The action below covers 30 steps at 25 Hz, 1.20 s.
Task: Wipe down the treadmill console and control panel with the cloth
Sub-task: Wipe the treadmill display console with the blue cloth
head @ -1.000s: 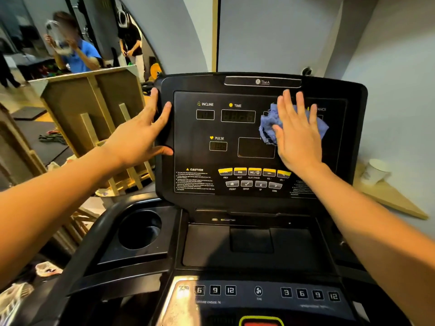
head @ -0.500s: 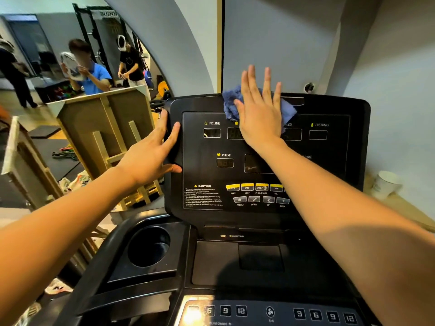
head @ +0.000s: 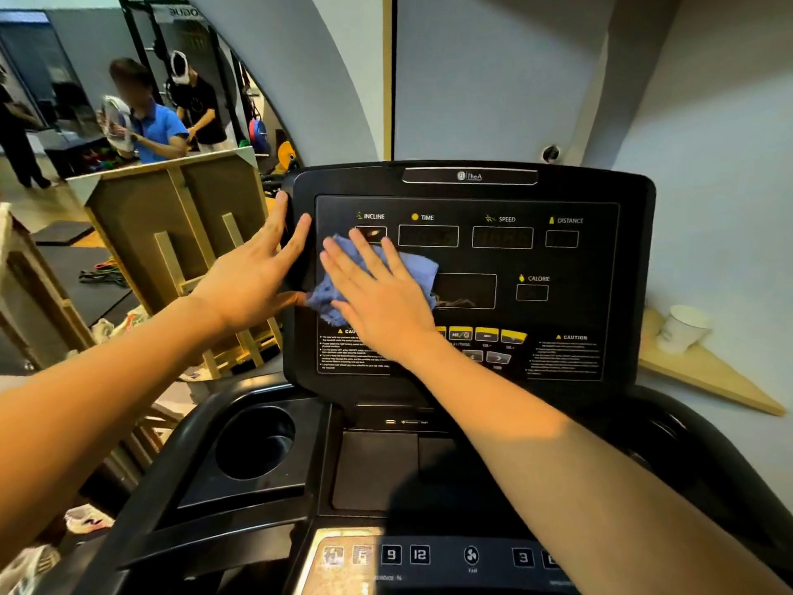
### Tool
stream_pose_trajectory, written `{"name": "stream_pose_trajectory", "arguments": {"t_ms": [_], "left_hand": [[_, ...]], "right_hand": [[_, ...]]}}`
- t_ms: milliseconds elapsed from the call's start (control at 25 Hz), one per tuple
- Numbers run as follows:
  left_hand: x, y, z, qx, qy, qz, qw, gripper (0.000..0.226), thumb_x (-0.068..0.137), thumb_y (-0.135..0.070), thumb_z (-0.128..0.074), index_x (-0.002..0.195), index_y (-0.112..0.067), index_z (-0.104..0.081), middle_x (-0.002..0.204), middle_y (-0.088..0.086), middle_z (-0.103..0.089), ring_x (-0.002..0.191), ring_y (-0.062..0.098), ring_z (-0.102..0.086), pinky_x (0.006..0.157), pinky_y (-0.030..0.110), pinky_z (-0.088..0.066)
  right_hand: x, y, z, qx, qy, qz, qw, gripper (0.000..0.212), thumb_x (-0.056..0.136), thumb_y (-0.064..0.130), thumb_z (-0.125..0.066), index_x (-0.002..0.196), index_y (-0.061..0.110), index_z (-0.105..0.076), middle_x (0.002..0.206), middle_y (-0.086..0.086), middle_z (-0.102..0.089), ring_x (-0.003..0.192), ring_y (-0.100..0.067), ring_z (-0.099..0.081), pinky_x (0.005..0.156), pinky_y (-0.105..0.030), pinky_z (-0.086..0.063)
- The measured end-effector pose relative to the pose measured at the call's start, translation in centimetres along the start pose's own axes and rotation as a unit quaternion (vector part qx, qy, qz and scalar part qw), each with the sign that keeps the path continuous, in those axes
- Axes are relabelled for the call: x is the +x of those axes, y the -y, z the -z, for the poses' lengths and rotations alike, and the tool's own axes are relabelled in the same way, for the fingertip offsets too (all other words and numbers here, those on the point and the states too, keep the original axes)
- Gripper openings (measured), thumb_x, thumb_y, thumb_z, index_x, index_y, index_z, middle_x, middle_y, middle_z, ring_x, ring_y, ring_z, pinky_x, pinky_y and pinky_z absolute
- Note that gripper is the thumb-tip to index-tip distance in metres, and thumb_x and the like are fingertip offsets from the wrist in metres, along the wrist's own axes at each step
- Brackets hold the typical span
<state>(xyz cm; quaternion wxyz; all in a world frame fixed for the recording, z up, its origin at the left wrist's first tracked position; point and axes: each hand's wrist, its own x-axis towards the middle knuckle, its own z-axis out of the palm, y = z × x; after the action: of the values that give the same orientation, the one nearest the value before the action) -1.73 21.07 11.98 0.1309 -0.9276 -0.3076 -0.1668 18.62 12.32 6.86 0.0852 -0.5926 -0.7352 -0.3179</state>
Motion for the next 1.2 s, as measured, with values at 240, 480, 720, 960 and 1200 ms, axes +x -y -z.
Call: {"name": "stream_pose_trajectory", "arguments": {"t_ms": [240,480,720,960,1200], "left_hand": [[0.1,0.3,-0.4,-0.014,-0.008,-0.001,1.0,0.114,0.077,-0.047,-0.073,0.159,-0.021,0.001,0.165,0.013,0.02,0.137,0.045,-0.043,0.096,0.055,-0.052],[0.4,1.4,-1.6,-0.006,-0.048,-0.031,0.998,0.118,0.066,-0.037,-0.081,0.159,-0.017,-0.01,0.166,0.02,0.007,0.124,0.055,-0.051,0.089,0.066,-0.051],[0.8,2.8,-3.1,-0.027,-0.095,-0.024,0.995,0.122,0.055,-0.031,-0.083,0.157,-0.015,-0.018,0.167,0.015,0.005,0.148,0.014,-0.006,0.122,0.027,-0.013],[0.9,2.8,-3.2,-0.027,-0.098,-0.044,0.994,0.12,0.056,-0.033,-0.082,0.157,-0.013,-0.018,0.167,0.014,0.005,0.144,0.031,-0.016,0.111,0.06,-0.036],[0.7,3.1,-3.2,-0.008,-0.085,-0.065,0.994,0.123,0.057,-0.034,-0.083,0.158,-0.016,-0.014,0.167,0.015,0.006,0.139,0.048,-0.032,0.101,0.067,-0.043]], "right_hand": [[-8.5,-3.9,-1.2,-0.028,0.051,0.07,0.996,0.063,0.104,0.043,-0.03,0.157,0.018,-0.008,0.165,-0.002,-0.003,0.151,-0.026,0.004,0.121,-0.048,0.001],[-16.5,-12.0,-0.1,-0.057,0.079,0.024,0.995,0.069,0.102,0.045,-0.039,0.156,0.019,-0.005,0.164,-0.004,-0.002,0.15,-0.026,0.005,0.119,-0.048,0.002],[-23.0,-17.7,0.3,-0.076,0.073,-0.035,0.994,0.079,0.097,0.041,-0.052,0.156,0.019,-0.003,0.163,-0.003,-0.004,0.15,-0.028,-0.003,0.119,-0.051,-0.008],[-20.6,-22.3,1.4,-0.051,0.036,-0.067,0.996,0.065,0.098,0.036,-0.039,0.154,0.02,-0.012,0.162,-0.003,-0.01,0.149,-0.03,-0.008,0.117,-0.054,-0.014],[-13.5,-29.2,5.1,0.003,0.008,-0.149,0.989,0.061,0.103,0.032,-0.037,0.156,0.017,-0.012,0.164,-0.002,-0.009,0.151,-0.029,0.001,0.121,-0.052,-0.007]]}}
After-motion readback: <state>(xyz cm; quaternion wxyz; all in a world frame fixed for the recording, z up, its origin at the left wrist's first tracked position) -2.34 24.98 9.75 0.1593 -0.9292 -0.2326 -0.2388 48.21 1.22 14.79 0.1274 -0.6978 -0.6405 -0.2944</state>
